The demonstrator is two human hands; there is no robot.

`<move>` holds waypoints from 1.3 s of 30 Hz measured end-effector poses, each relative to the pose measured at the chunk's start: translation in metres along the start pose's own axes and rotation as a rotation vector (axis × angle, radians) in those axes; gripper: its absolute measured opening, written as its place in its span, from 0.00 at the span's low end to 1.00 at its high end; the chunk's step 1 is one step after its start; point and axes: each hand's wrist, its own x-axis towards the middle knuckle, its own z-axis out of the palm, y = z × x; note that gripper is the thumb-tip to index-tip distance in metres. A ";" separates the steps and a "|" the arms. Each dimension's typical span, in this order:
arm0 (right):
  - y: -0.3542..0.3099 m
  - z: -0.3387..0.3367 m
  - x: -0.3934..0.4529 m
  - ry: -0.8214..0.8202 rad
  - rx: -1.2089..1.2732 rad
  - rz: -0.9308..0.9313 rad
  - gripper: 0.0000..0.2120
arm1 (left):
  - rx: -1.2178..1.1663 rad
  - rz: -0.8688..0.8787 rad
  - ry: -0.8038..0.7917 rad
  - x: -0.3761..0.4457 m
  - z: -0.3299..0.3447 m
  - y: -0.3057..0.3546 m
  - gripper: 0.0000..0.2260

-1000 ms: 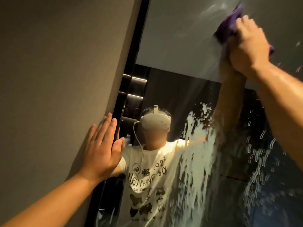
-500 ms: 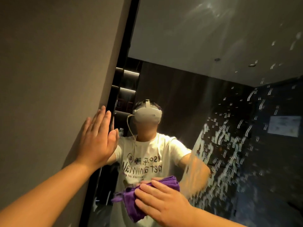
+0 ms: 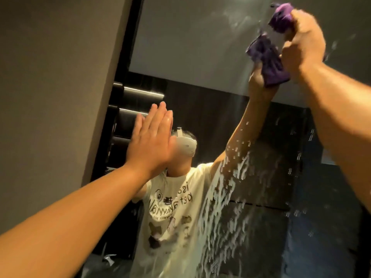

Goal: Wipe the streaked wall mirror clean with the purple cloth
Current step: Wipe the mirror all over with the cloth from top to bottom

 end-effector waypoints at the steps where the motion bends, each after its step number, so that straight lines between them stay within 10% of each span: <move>1: 0.004 -0.008 0.009 -0.030 -0.001 0.079 0.17 | 0.008 -0.001 -0.002 0.007 0.005 0.008 0.29; 7: 0.013 -0.003 -0.022 -0.188 0.004 -0.079 0.25 | 0.188 -0.024 0.008 0.016 0.031 0.019 0.30; 15: -0.078 0.000 -0.343 -0.396 0.055 -0.781 0.32 | 0.154 -0.022 0.012 0.015 0.022 0.025 0.32; 20: -0.096 -0.006 -0.417 -0.547 0.091 -1.051 0.19 | 0.169 -0.040 -0.029 0.013 0.013 0.028 0.32; 25: -0.073 -0.015 -0.333 -0.381 0.396 -0.743 0.19 | 0.226 -0.048 -0.021 0.012 0.016 0.028 0.31; 33: 0.047 -0.056 -0.043 0.096 0.137 -0.024 0.19 | 0.214 -0.010 0.038 0.016 0.025 0.022 0.31; 39: 0.025 -0.008 0.022 -0.065 0.074 0.120 0.17 | 0.216 -0.006 0.079 0.015 0.031 0.018 0.31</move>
